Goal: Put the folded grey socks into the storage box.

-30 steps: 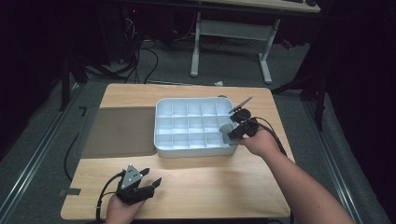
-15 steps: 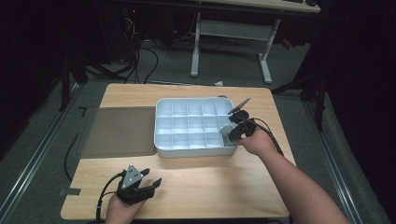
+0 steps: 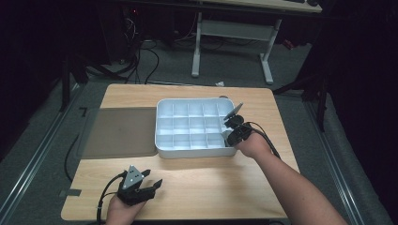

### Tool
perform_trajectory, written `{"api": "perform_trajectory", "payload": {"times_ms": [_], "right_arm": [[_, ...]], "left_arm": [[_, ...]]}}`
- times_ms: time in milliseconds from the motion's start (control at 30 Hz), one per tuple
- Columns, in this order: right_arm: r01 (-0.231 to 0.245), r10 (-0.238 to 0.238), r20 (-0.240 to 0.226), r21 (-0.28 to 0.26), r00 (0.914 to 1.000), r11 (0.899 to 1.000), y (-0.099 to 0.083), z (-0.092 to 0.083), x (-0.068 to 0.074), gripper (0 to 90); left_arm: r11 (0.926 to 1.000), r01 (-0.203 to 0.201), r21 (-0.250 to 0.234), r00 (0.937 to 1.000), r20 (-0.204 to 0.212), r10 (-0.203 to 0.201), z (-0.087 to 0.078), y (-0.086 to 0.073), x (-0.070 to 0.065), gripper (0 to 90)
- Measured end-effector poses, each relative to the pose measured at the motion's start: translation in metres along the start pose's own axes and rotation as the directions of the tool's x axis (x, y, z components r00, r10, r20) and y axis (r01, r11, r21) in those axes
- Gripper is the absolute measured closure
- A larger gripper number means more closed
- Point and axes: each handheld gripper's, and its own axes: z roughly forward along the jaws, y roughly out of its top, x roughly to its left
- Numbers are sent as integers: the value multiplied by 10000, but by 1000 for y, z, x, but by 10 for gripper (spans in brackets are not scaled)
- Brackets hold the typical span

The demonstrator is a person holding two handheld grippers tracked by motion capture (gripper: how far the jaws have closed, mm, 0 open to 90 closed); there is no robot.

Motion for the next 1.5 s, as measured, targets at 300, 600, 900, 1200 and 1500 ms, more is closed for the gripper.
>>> {"api": "perform_trajectory", "payload": {"times_ms": [300,600,900,1200,1500], "right_arm": [[366,-369,97,230,9993,9991,2,9,1,732],[501,-507,138,416,9986,9979,4,13,1,727],[524,-519,-141,428,9986,9977,7,3,0,627],[500,-493,-399,153,9980,9986,7,-31,0,771],[441,-439,-39,938,9990,9946,1,-12,2,900]], "left_arm": [[10000,18,16,10000,4,-18,1,0,1,386],[10000,-1,78,10000,29,0,1,0,1,386],[9999,-21,148,10000,79,20,2,0,0,387],[9999,-63,151,9999,95,62,3,-1,-1,386],[9999,-59,163,9999,96,57,3,-1,-1,387]]}}
